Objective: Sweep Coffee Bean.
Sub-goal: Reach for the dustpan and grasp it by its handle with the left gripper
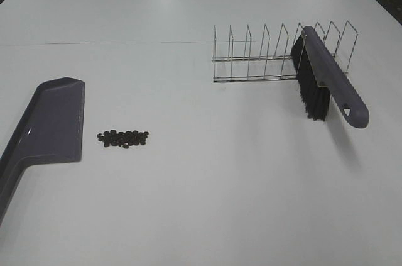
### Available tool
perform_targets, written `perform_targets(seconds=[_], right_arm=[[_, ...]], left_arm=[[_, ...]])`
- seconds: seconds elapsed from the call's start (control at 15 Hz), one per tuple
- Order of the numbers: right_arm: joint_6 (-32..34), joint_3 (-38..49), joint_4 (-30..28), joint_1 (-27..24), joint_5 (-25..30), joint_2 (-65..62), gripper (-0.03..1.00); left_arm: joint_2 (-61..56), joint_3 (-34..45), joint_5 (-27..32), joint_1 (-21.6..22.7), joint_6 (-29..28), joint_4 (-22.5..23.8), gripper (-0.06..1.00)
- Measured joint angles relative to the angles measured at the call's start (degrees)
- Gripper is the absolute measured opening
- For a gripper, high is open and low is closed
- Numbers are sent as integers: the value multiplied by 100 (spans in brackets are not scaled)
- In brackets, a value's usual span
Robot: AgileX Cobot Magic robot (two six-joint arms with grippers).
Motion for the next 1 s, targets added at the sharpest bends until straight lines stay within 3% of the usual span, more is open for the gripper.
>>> perform_targets(seconds=[1.0], right_arm=[[0,0,0,0,0,0,69]], left_arm=[[0,0,0,0,0,0,97]])
